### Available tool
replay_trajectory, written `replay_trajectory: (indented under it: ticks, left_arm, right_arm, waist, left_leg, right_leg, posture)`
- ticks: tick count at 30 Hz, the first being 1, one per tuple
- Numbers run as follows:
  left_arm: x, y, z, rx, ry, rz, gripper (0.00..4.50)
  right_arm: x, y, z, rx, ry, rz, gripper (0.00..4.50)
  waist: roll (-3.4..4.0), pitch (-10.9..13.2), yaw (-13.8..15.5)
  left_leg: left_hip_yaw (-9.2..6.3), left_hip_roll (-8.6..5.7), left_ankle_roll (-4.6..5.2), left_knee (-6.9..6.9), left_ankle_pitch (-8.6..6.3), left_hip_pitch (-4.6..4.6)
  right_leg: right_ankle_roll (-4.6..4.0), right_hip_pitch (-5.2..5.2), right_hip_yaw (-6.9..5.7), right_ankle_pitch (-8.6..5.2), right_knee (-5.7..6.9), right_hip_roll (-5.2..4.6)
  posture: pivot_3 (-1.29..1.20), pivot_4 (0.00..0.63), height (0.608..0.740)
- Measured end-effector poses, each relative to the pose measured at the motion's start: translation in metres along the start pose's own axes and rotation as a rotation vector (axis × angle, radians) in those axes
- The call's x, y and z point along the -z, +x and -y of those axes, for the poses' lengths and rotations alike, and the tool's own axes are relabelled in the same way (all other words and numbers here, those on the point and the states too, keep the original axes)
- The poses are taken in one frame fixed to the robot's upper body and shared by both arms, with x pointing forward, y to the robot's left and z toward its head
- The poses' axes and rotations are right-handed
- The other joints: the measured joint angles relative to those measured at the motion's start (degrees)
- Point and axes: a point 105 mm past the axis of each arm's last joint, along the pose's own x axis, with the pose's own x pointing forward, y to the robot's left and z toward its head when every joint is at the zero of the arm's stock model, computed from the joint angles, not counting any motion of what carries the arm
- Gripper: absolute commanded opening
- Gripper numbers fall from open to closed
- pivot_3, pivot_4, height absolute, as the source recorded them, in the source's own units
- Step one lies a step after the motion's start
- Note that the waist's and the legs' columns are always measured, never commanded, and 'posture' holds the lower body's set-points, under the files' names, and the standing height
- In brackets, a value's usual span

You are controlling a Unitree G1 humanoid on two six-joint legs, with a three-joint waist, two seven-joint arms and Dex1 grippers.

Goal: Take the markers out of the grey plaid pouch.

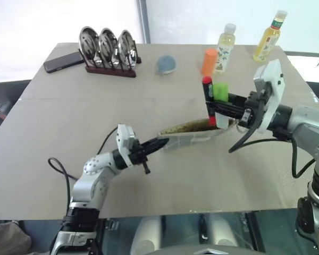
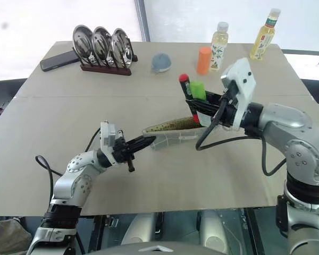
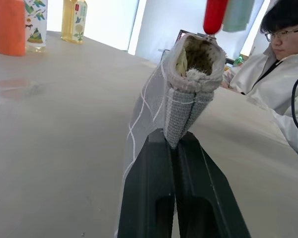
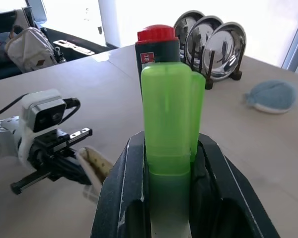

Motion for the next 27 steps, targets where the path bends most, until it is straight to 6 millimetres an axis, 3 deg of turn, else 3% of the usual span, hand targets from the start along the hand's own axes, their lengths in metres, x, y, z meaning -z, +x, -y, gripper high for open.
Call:
replay_trajectory:
  ticks: [7, 13, 18, 27]
  left_arm:
    - [0.004, -0.004, 0.002, 0.010, 0.000, -0.004, 0.00]
    - [0.006, -0.004, -0.001, 0.006, -0.016, -0.006, 0.00]
    - [0.007, -0.004, -0.002, 0.003, -0.023, -0.002, 0.00]
    - [0.006, -0.002, -0.002, 0.012, -0.026, 0.002, 0.00]
  right_arm:
    - [0.004, 0.008, -0.012, -0.085, -0.047, -0.017, 0.44]
    - [0.000, 0.003, -0.028, -0.180, -0.072, -0.017, 0.44]
    - [0.013, 0.000, -0.035, -0.206, -0.065, -0.064, 0.44]
    - [0.025, 0.011, -0.046, -0.231, -0.084, -0.080, 0.44]
  waist:
    - [0.00, 0.0, 0.0]
    - [0.00, 0.0, 0.1]
    - [-0.01, 0.0, 0.1]
    - [-0.01, 0.0, 0.3]
  left_leg:
    - [0.00, 0.02, 0.00, 0.01, 0.00, 0.02]
    - [-0.02, 0.02, 0.00, -0.01, 0.00, 0.01]
    - [0.03, 0.02, 0.00, 0.01, 0.00, 0.02]
    - [0.02, 0.01, -0.01, 0.01, 0.00, 0.00]
  right_leg:
    - [-0.02, 0.00, 0.00, -0.01, 0.00, -0.02]
    - [-0.02, 0.00, -0.02, -0.01, -0.01, -0.01]
    - [-0.02, 0.00, -0.01, -0.01, -0.03, -0.05]
    - [-0.02, 0.00, -0.02, -0.01, -0.06, -0.05]
  posture:
    - [0.00, 0.150, 0.740]
    - [0.00, 0.150, 0.740]
    - [0.00, 0.150, 0.740]
    - [0.00, 0.150, 0.740]
